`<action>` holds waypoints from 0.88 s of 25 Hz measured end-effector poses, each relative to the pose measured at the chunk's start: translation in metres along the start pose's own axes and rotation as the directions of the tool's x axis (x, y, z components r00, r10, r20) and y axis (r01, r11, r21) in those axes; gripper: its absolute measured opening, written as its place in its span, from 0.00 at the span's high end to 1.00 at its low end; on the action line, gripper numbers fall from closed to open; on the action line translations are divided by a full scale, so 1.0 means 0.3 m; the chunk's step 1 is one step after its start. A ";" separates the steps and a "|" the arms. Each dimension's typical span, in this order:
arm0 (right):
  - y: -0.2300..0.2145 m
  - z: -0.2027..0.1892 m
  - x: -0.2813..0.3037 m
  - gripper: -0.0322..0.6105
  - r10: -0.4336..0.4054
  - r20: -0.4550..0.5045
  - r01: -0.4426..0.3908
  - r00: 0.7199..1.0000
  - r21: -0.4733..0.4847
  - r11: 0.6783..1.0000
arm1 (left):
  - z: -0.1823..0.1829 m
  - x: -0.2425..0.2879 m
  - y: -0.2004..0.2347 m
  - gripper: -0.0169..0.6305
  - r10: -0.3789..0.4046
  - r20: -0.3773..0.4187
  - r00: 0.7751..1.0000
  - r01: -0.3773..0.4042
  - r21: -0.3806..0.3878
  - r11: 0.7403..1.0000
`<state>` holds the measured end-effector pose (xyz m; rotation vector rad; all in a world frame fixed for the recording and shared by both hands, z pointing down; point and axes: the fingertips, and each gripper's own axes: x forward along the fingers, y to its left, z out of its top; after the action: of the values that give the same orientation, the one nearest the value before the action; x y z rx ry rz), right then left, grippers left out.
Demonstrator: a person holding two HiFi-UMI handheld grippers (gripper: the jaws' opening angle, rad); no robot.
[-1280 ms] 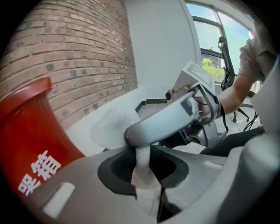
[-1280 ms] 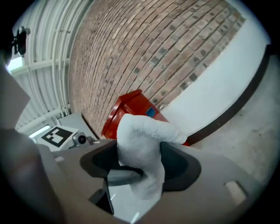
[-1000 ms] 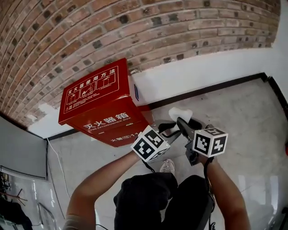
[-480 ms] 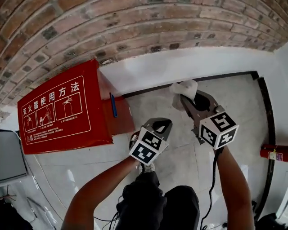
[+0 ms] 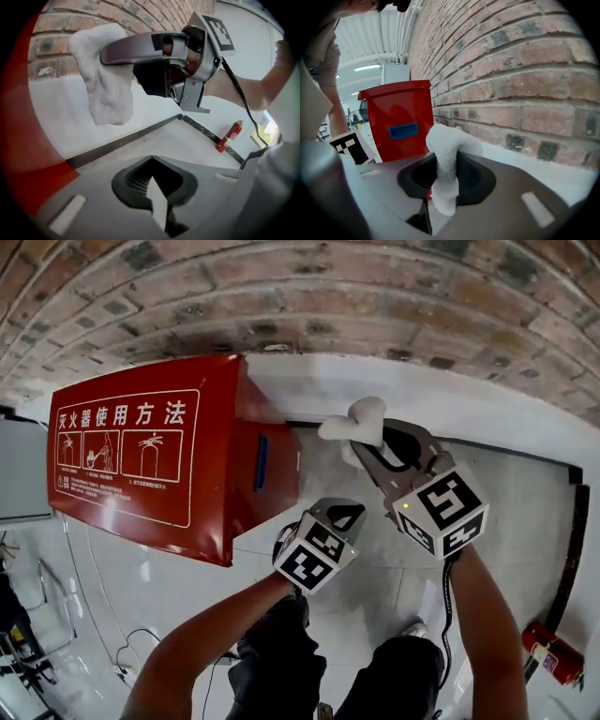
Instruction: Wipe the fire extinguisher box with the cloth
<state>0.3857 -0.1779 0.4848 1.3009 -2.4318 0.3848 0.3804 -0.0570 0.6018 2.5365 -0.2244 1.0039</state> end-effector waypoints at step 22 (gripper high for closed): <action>0.216 0.445 0.122 0.77 0.371 0.341 -0.320 0.864 -0.197 0.927 | -0.265 -0.419 0.064 0.97 0.469 -0.070 0.881 -0.472 -0.213 0.855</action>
<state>0.2886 -0.2230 0.3758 0.9414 -2.9661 0.0560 0.2341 -0.0408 0.5742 2.3077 -0.9407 1.0934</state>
